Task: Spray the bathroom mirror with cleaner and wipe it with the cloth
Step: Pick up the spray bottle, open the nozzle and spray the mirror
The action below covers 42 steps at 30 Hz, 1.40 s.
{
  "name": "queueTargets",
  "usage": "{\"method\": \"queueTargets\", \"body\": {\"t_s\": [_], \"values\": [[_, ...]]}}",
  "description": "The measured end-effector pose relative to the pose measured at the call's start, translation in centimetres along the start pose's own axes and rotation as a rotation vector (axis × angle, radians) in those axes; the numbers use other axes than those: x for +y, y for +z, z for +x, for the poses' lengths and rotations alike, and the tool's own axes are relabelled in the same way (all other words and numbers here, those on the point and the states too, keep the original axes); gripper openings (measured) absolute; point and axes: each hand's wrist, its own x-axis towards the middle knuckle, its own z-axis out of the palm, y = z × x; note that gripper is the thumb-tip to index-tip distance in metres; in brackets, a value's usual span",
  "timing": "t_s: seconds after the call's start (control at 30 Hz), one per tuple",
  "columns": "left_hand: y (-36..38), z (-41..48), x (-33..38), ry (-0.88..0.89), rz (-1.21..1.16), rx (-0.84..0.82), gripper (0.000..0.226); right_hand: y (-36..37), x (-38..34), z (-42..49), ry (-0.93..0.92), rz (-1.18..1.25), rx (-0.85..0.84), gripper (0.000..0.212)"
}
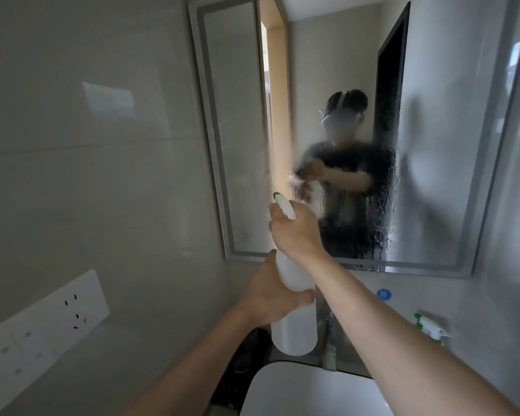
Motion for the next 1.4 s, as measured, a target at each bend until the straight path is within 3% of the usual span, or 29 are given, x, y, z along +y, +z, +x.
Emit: {"method": "queueTargets", "body": {"t_s": [0.3,0.63,1.03,1.2,1.4], "values": [[-3.7,0.8,2.4,0.053,0.01,0.038,0.071,1.7,-4.2,2.2,-0.04,0.021,-0.069,0.04],[-6.5,1.5,5.2,0.101,0.109,0.094,0.08,1.1,-7.7,3.7,-0.115,0.095,-0.003,0.049],[-6.9,2.4,6.3,0.199,0.078,0.162,0.07,0.1,-10.6,4.4,-0.151,0.017,-0.046,0.032],[-7.6,3.0,8.1,0.22,0.102,0.133,0.077,-1.3,-11.6,4.8,-0.201,0.051,0.066,0.04],[-6.5,3.1,10.0,0.242,0.205,0.108,0.085,-4.4,-11.0,4.0,-0.233,0.185,-0.142,0.038]]}}
